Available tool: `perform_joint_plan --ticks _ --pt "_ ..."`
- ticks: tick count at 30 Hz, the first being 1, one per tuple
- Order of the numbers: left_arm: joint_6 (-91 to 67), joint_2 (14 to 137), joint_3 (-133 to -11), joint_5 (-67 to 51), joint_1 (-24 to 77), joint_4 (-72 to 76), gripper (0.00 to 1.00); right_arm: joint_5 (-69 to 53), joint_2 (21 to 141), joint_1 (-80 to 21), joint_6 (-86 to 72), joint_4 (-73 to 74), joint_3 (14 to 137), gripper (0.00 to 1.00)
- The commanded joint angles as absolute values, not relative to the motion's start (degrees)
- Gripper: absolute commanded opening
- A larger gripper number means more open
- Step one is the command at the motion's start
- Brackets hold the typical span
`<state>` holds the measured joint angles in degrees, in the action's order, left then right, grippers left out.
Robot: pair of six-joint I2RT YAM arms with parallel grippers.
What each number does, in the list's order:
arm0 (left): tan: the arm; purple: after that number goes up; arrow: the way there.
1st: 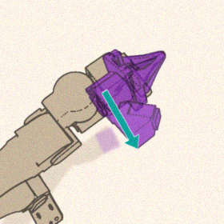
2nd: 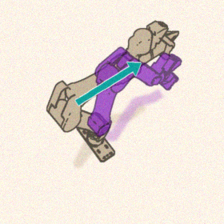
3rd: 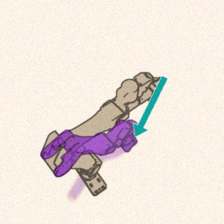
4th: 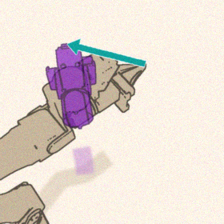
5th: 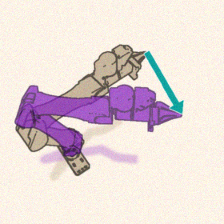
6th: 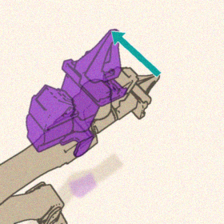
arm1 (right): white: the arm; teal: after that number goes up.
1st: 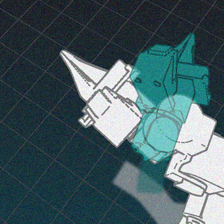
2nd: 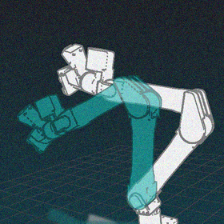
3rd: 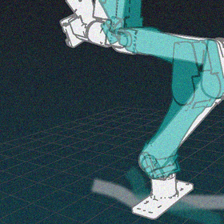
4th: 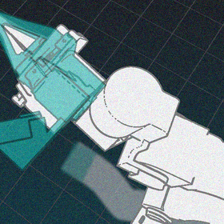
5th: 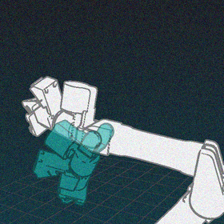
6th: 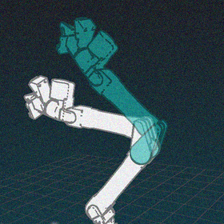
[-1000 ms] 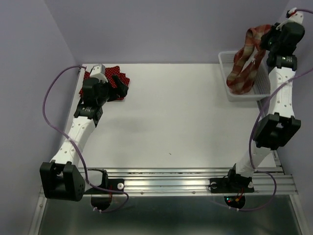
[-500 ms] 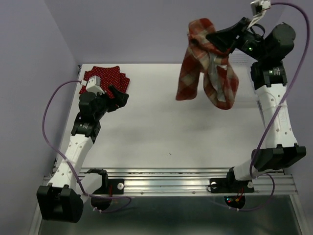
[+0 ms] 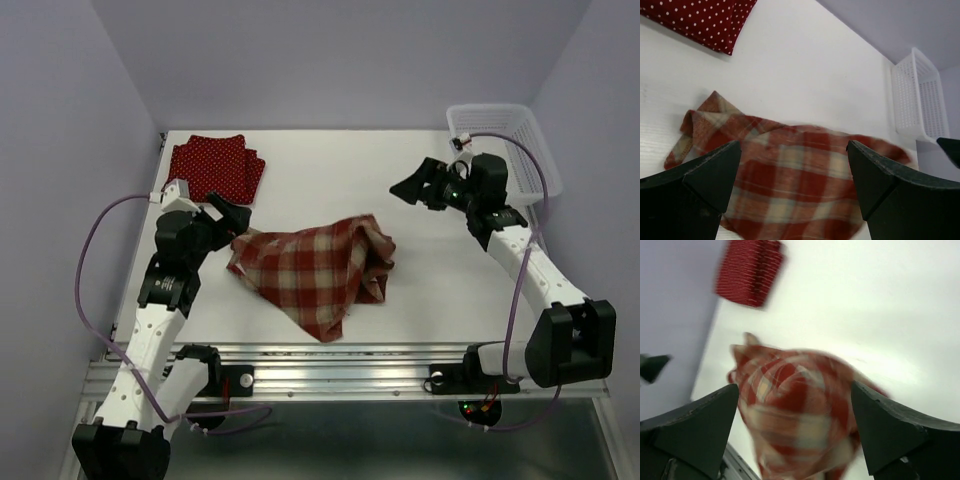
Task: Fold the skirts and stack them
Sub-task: Move the skirt to the center of the board, then flatten the skirt out
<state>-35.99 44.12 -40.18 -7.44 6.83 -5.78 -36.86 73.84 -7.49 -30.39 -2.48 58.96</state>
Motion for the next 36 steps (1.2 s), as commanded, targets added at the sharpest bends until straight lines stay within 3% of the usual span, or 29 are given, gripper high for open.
perform_joint_plan --ticks 1,8,14,22,27,36 --pt "-36.7 44.9 -38.7 -6.5 7.2 -9.5 0.99 -17.2 72.9 -7.0 -22.8 11.1 56.1 1.00" --pt "-37.5 46.2 -32.4 -17.3 10.0 -11.6 0.99 -17.7 66.2 -7.0 -22.7 15.5 50.9 1.00" --pt "-43.6 36.5 -26.7 -18.7 22.3 -15.6 0.99 -19.1 60.2 -7.6 -22.3 19.2 44.3 1.00" --pt "-61.3 28.0 -16.1 -15.5 43.7 -15.4 0.99 -34.4 60.0 -7.6 -25.1 12.9 37.1 1.00" --pt "-69.3 37.2 -18.4 -6.1 61.2 -11.9 0.99 -33.7 60.9 -7.6 -25.1 12.4 36.8 1.00" --pt "-67.7 58.7 -27.1 -0.6 65.7 -13.9 0.99 -34.0 59.8 -7.6 -24.2 13.2 38.5 1.00"
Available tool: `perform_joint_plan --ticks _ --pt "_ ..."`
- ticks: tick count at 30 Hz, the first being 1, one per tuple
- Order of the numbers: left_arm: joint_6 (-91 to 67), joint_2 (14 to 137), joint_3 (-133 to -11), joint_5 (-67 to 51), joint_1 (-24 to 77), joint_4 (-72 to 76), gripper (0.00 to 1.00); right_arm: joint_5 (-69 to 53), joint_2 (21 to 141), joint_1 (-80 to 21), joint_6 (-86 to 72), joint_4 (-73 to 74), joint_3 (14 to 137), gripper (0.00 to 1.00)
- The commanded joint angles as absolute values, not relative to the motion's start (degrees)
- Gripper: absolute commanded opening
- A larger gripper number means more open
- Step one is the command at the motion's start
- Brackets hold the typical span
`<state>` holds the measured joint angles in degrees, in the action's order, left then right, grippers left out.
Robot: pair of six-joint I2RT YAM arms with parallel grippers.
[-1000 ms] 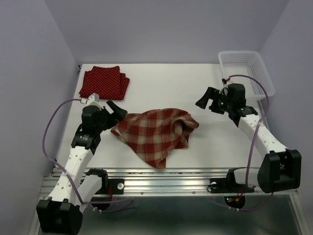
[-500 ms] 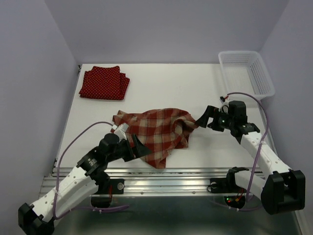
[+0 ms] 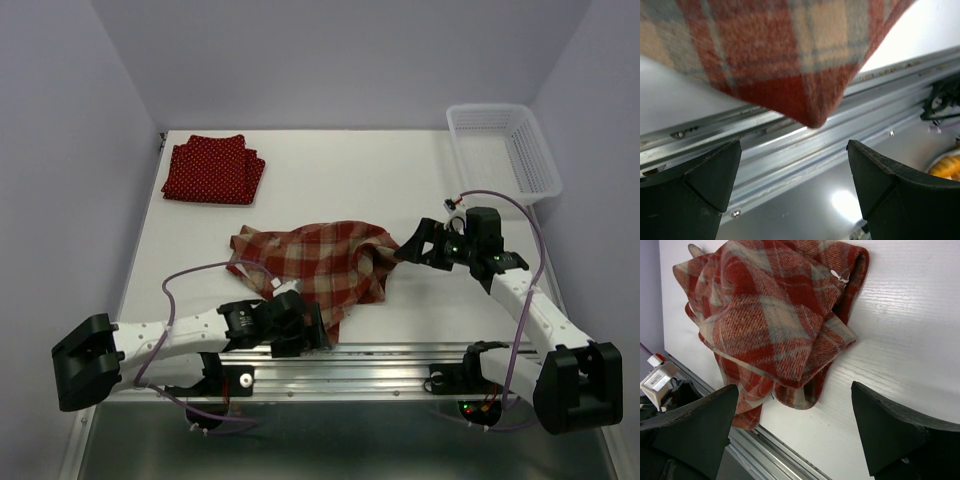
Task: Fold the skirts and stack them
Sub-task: Flatten the skirt out
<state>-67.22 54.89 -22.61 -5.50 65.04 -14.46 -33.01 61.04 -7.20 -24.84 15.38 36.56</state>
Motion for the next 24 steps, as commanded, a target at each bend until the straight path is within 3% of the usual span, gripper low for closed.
perform_joint_plan --ticks 1,5,11,14,15,17,24 --pt "-67.8 59.2 -27.6 2.0 65.7 -13.8 0.99 -34.0 59.8 -7.6 -24.0 13.3 38.6 1.00" --pt "-68.1 61.2 -27.8 2.9 65.7 -10.3 0.97 -33.8 59.9 -7.6 -23.8 13.5 38.6 1.00" --pt "-67.8 65.6 -28.4 2.2 65.7 -9.1 0.70 -33.4 60.0 -7.6 -23.6 13.5 38.8 1.00" --pt "-66.6 68.8 -28.3 -0.3 65.7 -7.3 0.42 -32.9 59.8 -7.6 -23.8 13.6 38.9 1.00" --pt "-66.2 69.9 -28.3 -1.7 65.7 -7.2 0.20 -32.8 59.7 -7.6 -23.8 13.7 39.0 1.00" --pt "-66.4 70.0 -28.8 -1.5 65.7 -7.9 0.00 -32.6 59.2 -7.6 -23.6 14.0 39.0 1.00" --pt "-68.2 62.8 -31.1 5.3 65.6 -15.2 0.00 -33.0 57.2 -7.6 -23.0 15.1 38.6 1.00"
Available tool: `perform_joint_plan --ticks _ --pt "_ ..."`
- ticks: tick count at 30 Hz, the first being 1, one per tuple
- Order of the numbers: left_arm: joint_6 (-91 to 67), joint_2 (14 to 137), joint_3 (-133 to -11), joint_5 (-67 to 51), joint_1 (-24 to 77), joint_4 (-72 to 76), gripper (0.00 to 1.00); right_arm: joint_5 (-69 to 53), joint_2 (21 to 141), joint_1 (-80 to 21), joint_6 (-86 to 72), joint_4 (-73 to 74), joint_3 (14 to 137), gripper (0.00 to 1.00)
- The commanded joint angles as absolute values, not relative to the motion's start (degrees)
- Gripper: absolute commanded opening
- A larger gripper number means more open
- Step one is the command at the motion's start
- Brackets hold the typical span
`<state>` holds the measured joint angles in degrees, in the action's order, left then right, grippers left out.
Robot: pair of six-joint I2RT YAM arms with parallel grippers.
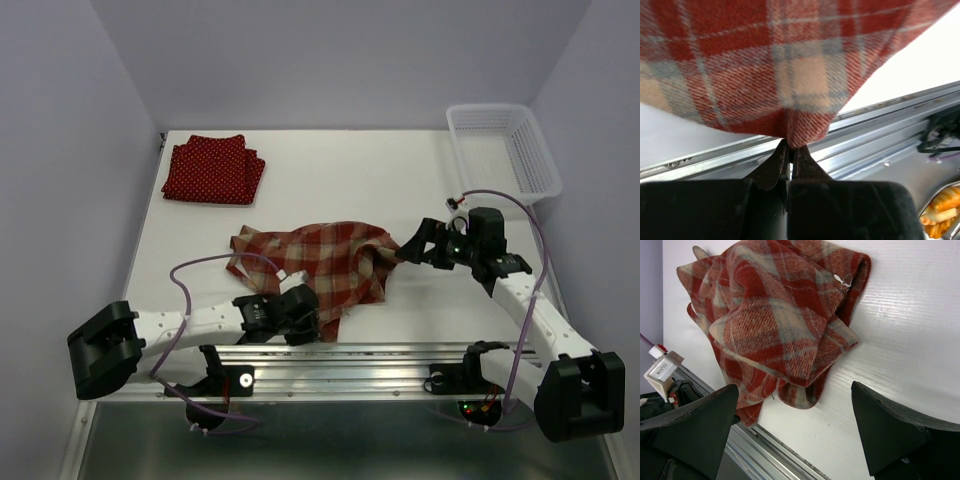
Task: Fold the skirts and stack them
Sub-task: Flatten the skirt out
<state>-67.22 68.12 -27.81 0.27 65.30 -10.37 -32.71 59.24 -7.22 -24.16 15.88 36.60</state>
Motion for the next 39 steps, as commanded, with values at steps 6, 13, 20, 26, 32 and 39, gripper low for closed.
perform_joint_plan --ticks 6,13,20,26,32,39 --pt "-68.6 54.5 -31.1 9.9 63.9 -18.7 0.00 -38.6 58.9 -7.6 -24.9 8.8 36.8 0.99" --pt "-69.1 50.5 -30.5 11.2 62.9 -19.8 0.00 -42.3 63.5 -7.6 -28.6 2.3 36.5 0.85" --pt "-69.1 50.2 -30.7 11.6 62.8 -19.3 0.00 -40.7 65.6 -7.6 -26.9 5.9 36.4 0.83" --pt "-69.2 50.3 -31.1 11.9 62.7 -20.3 0.00 -45.3 65.8 -8.1 -29.3 2.1 35.3 0.65" --pt "-69.1 48.5 -30.1 12.3 62.5 -19.2 0.00 -47.3 67.6 -8.1 -30.7 -2.2 34.9 0.33" --pt "-69.0 45.4 -31.5 15.7 62.2 -22.2 0.00 -44.1 65.7 -8.1 -35.8 -13.4 35.3 0.01"
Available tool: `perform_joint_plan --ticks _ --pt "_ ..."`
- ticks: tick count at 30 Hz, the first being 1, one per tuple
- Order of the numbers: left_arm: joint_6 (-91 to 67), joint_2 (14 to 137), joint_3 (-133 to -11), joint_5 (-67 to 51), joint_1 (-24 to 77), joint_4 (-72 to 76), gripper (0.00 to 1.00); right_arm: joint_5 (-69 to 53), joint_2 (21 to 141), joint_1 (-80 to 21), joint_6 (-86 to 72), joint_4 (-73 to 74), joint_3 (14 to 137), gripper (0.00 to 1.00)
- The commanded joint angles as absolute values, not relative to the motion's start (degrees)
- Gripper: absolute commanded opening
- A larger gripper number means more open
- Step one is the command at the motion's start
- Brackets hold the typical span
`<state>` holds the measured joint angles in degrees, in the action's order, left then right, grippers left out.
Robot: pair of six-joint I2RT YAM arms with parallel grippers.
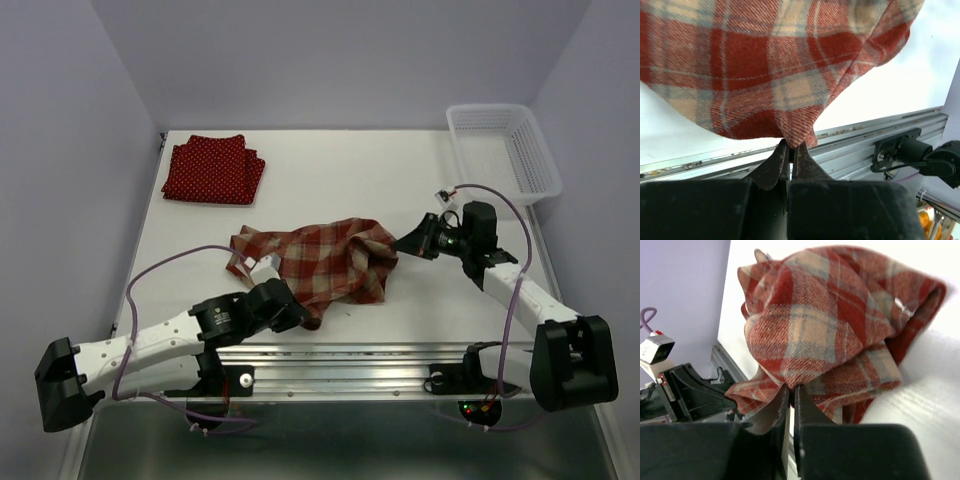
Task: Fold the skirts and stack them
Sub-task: Flatten the skirt out
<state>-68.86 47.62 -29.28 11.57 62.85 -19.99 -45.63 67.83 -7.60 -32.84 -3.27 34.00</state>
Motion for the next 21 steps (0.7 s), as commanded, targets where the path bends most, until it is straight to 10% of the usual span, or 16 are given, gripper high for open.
perform_joint_plan --ticks 1,21 --pt "-69.1 44.9 -32.7 17.5 62.1 -23.1 0.00 -43.1 65.2 -8.1 -35.7 -13.3 36.0 0.01" --pt "-41.9 48.2 -82.3 43.9 44.7 -33.0 0.00 -8.7 51.0 -8.1 -23.7 16.5 73.6 0.01"
